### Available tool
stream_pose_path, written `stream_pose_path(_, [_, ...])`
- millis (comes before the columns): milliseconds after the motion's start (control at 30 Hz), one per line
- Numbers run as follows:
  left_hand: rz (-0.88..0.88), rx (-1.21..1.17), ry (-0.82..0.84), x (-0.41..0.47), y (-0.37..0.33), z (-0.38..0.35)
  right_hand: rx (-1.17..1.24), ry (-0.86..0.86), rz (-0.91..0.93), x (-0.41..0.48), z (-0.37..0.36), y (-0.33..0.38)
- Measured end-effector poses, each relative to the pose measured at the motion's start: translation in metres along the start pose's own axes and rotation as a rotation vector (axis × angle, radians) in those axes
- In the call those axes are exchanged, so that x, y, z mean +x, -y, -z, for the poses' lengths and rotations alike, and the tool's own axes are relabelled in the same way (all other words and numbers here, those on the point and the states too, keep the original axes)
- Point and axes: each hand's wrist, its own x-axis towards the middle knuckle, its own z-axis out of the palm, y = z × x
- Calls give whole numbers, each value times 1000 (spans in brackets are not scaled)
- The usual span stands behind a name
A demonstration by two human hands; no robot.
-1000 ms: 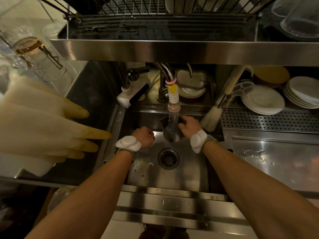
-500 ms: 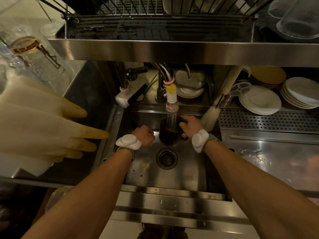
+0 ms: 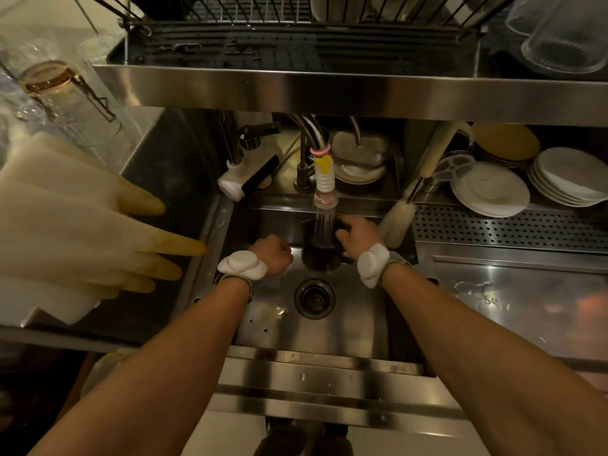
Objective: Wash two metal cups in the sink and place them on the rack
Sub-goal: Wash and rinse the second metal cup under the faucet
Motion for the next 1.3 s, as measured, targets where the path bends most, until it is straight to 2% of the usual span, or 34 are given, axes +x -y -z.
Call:
stream_pose_path(233, [-17,12,5,-4,-6,1,-45,84,-33,-9,3,5])
stream_pose_path(333, [-21,5,-1,-6,-6,2,-153,121,-31,-7,12,6])
stream_pose_path(933, [-6,-39,-6,-5,-1,2,-630,145,48,1,20,22])
stream_pose_path(1300, [-24,-42,-2,-5,2,6,-805,168,113,0,30,37])
